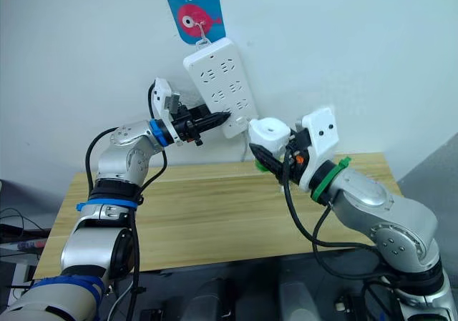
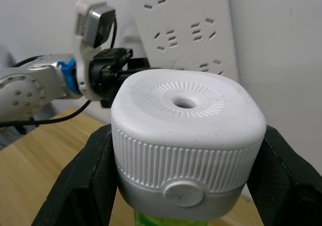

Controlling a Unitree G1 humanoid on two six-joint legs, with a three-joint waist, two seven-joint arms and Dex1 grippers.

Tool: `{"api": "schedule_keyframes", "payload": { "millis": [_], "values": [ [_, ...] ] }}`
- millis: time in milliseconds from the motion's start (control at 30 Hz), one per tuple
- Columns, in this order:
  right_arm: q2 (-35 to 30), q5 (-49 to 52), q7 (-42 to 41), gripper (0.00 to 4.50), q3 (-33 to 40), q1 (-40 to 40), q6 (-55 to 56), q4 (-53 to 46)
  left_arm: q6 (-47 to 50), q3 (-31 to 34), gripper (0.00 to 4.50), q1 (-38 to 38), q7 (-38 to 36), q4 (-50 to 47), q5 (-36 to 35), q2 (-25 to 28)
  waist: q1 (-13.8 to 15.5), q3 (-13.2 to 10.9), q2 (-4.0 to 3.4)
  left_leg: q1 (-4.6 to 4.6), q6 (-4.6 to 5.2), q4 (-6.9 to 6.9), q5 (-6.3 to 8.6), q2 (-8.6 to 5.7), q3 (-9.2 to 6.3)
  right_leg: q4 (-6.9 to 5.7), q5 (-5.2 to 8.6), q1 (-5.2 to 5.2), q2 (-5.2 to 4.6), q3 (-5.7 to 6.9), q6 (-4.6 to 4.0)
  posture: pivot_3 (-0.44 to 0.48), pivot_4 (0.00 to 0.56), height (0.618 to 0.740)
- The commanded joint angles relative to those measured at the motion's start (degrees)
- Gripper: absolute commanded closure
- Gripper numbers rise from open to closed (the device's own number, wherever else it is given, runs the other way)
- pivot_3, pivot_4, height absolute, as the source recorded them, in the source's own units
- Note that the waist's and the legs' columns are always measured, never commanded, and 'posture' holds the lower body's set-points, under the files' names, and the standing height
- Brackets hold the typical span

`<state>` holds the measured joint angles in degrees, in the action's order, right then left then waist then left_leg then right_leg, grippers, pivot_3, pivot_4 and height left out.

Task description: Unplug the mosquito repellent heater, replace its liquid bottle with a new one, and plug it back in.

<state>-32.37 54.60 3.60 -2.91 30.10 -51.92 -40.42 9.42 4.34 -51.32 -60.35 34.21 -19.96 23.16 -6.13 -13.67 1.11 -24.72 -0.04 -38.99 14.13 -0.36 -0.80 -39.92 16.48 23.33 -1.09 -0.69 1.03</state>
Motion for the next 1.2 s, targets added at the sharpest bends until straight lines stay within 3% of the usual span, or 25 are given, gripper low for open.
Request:
{"api": "schedule_keyframes", "payload": {
  "millis": [33,333,1200],
  "values": [
    [1.24,-5.08,1.71,1.46,-2.5,5.46,-2.62,1.19,2.03,0.3,3.19,0.74,0.51,-4.16,-0.55,0.75,-0.1,0.0,0.0,0.0,0.0,0.01,0.0,0.01,-0.02,0.01,0.0,0.0,0.0,0.02,0.0,-0.242,0.197,0.74],
    [6.6,-18.7,0.43,1.46,-10.78,12.22,-3.8,8.8,4.64,0.23,3.19,2.18,0.98,-7.04,-0.75,0.81,-0.19,0.01,0.0,-0.01,0.0,0.04,0.0,0.0,-0.03,0.02,-0.01,0.01,-0.01,0.01,-0.01,-0.231,0.194,0.74],
    [16.21,-37.92,-9.82,1.46,-13.13,11.65,2.54,15.64,5.47,0.12,3.19,3.76,0.57,-9.3,-0.96,0.54,-0.46,0.03,-0.02,0.0,-0.01,0.04,0.0,0.01,0.0,-0.07,-0.01,0.1,-0.02,0.0,-0.02,-0.22,0.193,0.74]
  ]
}}
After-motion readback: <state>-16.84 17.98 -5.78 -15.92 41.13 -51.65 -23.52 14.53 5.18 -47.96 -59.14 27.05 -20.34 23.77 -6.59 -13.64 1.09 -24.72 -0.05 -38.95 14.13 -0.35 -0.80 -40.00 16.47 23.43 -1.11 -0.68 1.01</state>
